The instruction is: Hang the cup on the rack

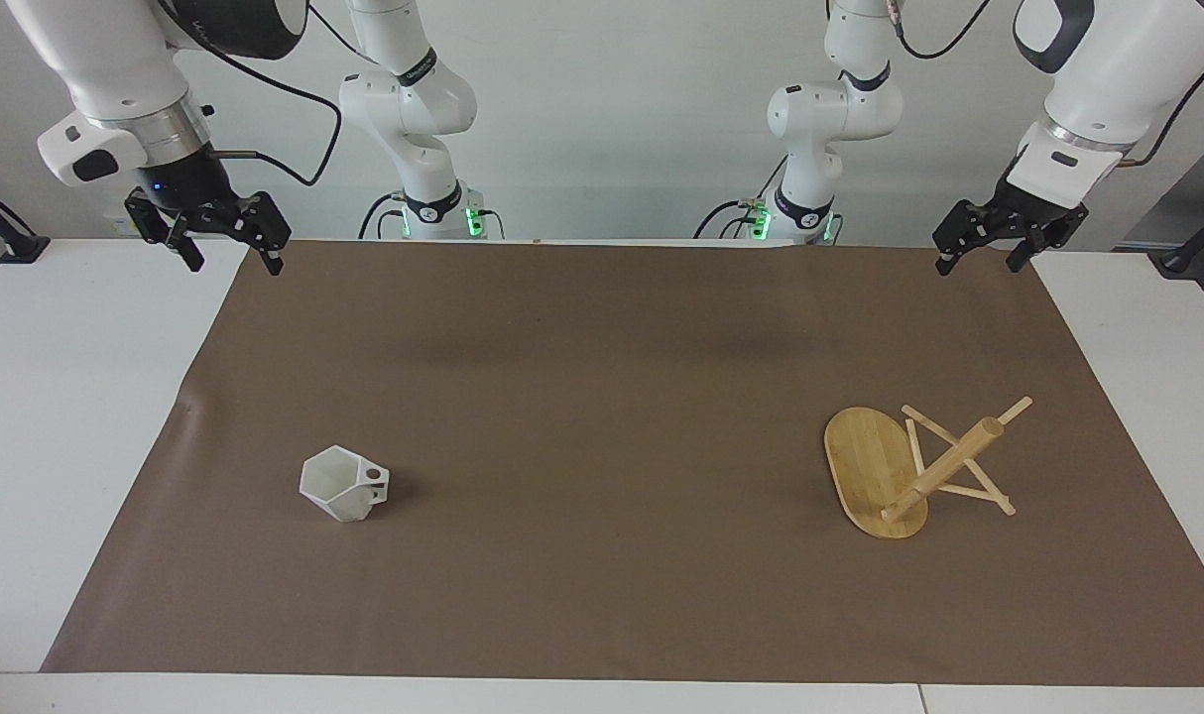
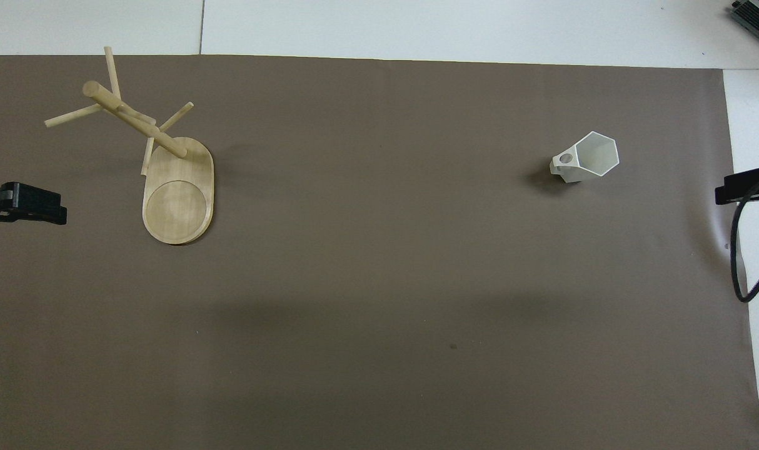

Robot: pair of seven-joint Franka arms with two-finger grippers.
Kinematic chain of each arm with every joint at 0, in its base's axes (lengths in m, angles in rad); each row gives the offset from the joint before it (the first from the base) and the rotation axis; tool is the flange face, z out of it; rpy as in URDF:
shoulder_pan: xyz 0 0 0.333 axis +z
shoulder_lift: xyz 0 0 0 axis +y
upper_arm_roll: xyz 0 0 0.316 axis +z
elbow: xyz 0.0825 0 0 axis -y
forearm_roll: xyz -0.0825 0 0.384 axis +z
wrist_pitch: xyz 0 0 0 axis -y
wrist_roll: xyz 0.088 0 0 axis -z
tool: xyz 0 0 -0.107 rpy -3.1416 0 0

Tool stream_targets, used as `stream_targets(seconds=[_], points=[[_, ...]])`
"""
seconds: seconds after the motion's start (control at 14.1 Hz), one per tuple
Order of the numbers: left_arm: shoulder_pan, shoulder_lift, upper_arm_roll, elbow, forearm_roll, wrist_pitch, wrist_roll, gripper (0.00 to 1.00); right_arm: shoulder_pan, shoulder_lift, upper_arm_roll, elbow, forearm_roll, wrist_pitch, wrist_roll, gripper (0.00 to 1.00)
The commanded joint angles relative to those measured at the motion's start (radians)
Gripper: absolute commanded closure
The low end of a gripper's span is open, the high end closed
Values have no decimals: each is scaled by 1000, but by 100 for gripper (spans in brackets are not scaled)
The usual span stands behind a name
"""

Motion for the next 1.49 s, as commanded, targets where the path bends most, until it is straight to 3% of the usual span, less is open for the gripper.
stream_targets(seconds=[0.0, 1.42], points=[[-5, -18, 2, -12, 22, -12, -12, 0, -1, -28, 3, -36, 5, 11, -6, 0], [-5, -18, 2, -12, 22, -12, -12, 0, -2, -26, 1, -34, 3, 28, -5, 0]])
